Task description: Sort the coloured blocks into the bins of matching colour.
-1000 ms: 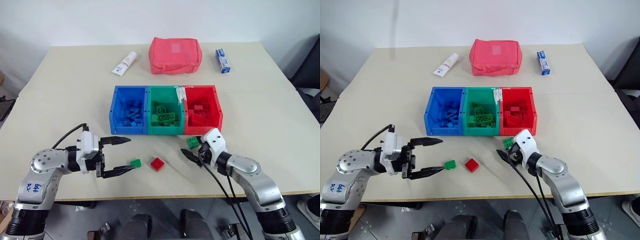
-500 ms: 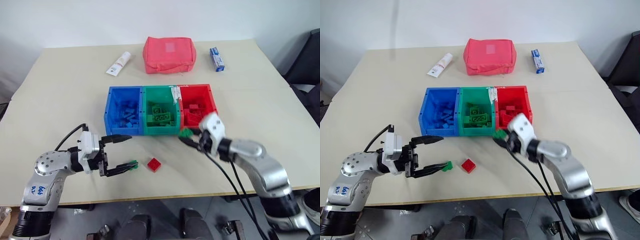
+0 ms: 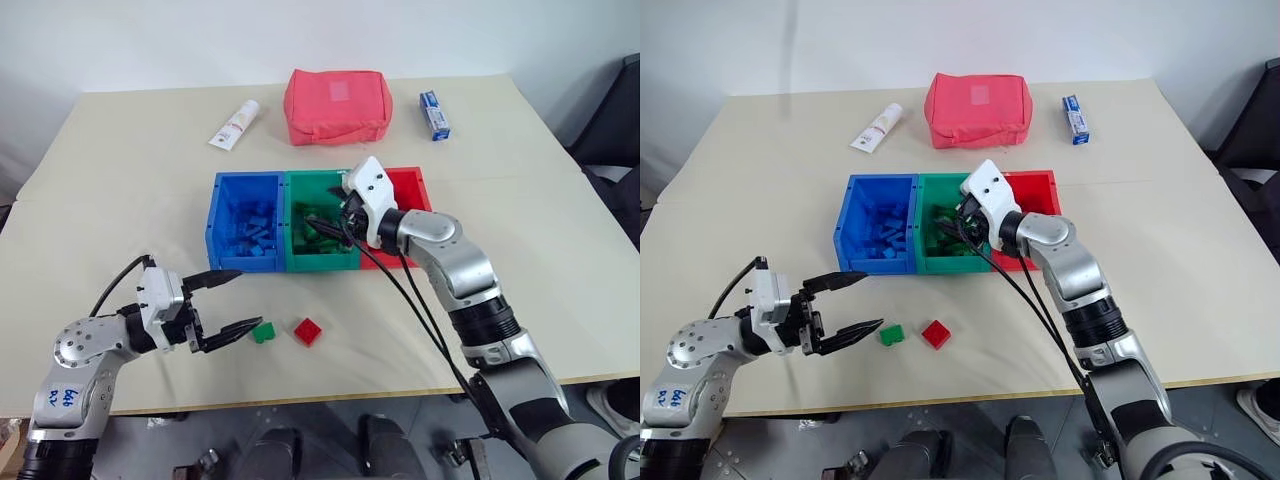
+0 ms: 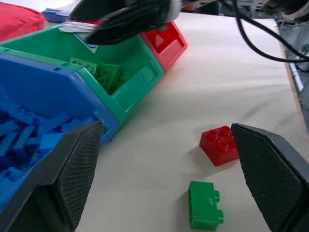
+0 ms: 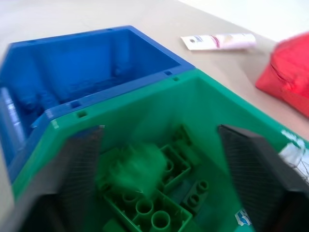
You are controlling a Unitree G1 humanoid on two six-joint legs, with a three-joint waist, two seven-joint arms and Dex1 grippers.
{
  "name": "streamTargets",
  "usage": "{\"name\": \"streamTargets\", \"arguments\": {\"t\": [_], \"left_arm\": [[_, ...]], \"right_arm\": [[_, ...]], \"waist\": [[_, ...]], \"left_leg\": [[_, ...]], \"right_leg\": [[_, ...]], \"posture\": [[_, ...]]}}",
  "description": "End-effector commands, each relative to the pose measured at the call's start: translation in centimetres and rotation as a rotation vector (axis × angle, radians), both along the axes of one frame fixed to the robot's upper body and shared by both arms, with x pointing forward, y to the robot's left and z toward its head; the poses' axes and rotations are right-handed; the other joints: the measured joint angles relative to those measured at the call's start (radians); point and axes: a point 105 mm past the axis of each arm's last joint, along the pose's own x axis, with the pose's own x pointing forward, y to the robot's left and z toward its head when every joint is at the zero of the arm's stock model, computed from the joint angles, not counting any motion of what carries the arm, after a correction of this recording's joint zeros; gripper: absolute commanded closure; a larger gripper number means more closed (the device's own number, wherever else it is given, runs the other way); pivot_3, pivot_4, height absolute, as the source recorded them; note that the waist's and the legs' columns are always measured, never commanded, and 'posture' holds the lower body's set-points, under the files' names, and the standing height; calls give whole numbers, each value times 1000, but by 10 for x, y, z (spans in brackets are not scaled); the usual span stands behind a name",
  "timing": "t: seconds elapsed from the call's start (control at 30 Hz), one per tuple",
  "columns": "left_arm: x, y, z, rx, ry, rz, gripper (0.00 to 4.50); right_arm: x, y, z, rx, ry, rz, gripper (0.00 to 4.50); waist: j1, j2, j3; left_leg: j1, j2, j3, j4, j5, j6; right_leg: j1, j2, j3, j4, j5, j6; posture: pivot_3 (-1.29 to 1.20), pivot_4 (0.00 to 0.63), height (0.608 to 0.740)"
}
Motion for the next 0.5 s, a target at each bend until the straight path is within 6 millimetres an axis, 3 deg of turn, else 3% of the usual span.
{"name": "streamTargets", "arguments": {"t": [0.03, 0.13, 0.27, 0.5], "left_arm": [[-1, 5, 10, 3, -37, 14, 0], [2, 14, 11, 10, -32, 39, 0], [5, 34, 2, 107, -11, 58, 0], [7, 44, -2, 186, 18, -14, 0]], "right_arm": [[-23, -19, 21, 39, -103, 133, 40], [-48, -47, 22, 54, -125, 234, 40], [-97, -93, 1, 84, -21, 346, 40], [-127, -136, -35, -30, 64, 259, 40]], "waist": [[1, 0, 0], [5, 0, 0], [19, 0, 0], [24, 0, 0]], "left_leg": [[0, 0, 0, 0, 0, 0], [0, 0, 0, 0, 0, 0], [0, 1, 0, 0, 0, 0], [4, 2, 6, 1, 0, 0]], "right_leg": [[0, 0, 0, 0, 0, 0], [0, 0, 0, -1, 0, 0], [0, 0, 0, -3, 0, 0], [3, 0, 2, -2, 0, 1]], "posture": [[0, 150, 740], [0, 150, 740], [0, 150, 740], [0, 150, 740]]}}
